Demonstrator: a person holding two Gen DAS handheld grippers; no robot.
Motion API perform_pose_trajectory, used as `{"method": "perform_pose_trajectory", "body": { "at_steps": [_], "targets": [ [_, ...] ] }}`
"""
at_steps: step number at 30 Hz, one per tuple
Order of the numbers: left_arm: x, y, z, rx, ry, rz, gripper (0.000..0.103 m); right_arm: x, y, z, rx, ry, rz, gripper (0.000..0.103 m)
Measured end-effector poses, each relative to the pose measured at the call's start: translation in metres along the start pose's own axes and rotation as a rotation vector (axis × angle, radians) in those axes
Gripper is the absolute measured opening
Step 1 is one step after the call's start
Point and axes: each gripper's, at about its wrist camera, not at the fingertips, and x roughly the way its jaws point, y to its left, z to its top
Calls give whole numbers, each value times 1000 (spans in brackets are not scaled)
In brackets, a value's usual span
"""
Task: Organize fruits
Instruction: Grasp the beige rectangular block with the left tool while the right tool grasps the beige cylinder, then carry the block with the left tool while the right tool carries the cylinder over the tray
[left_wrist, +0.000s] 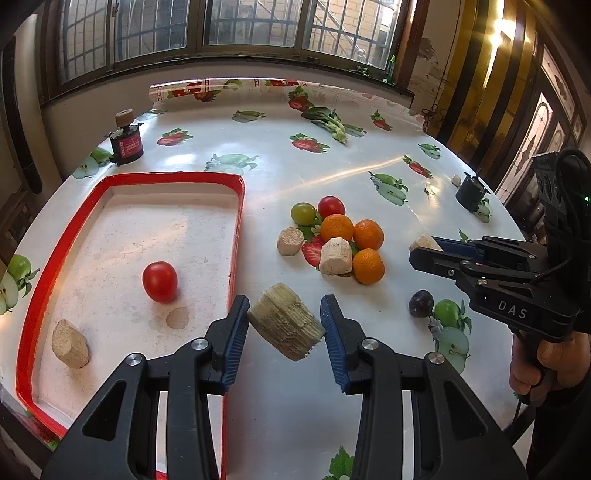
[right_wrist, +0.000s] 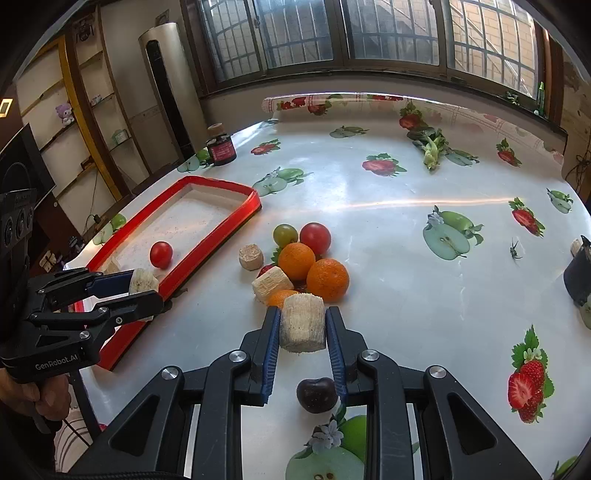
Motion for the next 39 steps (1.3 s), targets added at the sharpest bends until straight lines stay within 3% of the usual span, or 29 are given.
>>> {"method": "perform_pose_trajectory", "body": {
  "at_steps": [39],
  "targets": [
    [-30,72,-6,-109,-55,119,38,28,79,32,-127,14,97,25]
  ]
}}
